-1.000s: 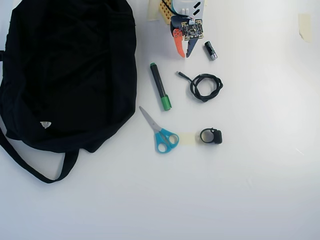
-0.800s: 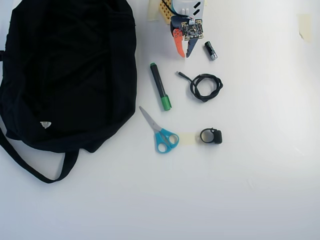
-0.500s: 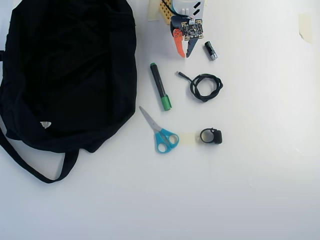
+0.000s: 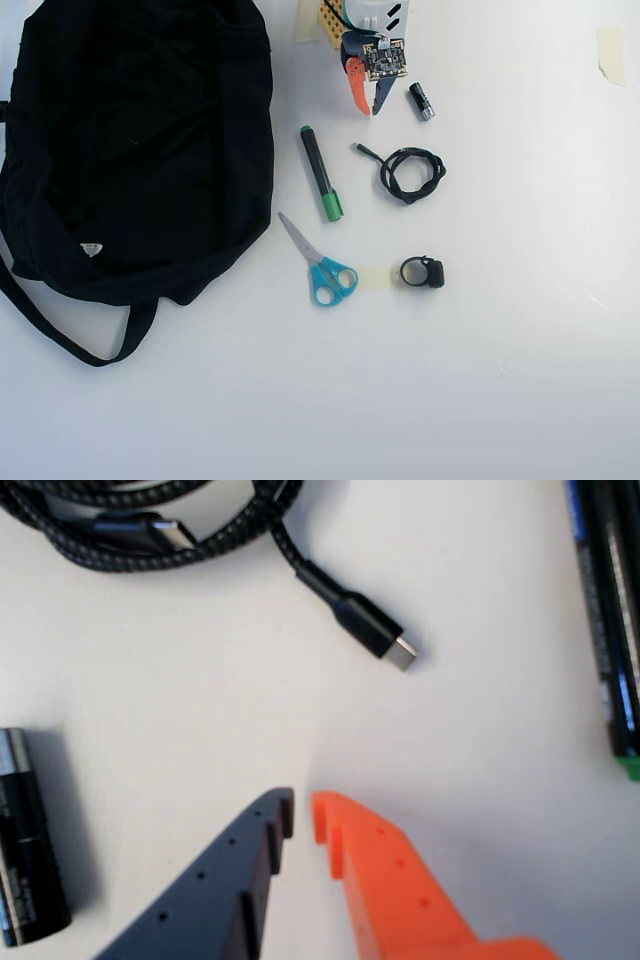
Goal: Put the bike light into the black bag
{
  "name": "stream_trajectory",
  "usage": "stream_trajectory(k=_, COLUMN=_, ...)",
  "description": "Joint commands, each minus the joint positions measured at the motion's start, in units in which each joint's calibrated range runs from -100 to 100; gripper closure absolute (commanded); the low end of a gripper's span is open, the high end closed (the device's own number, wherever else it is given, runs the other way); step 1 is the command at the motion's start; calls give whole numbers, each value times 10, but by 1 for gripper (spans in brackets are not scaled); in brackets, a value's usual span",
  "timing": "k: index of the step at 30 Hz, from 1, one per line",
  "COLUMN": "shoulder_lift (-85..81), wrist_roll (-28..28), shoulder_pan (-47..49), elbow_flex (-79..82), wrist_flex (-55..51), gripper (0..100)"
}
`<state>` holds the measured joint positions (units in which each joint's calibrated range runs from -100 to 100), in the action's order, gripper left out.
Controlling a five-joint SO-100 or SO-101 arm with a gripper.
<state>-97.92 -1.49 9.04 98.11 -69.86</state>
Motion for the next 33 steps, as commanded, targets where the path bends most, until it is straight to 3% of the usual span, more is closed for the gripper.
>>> stream_trajectory(k=1, shoulder_lift=-14, wrist_roll=1, shoulder_pan=2, elbow_flex=12, wrist_flex=-29, gripper=98)
stream_trajectory(k=33, shoulder_lift=-13, wrist_roll=1, shoulder_pan=8, elbow_flex=12, wrist_flex=-21, gripper=98)
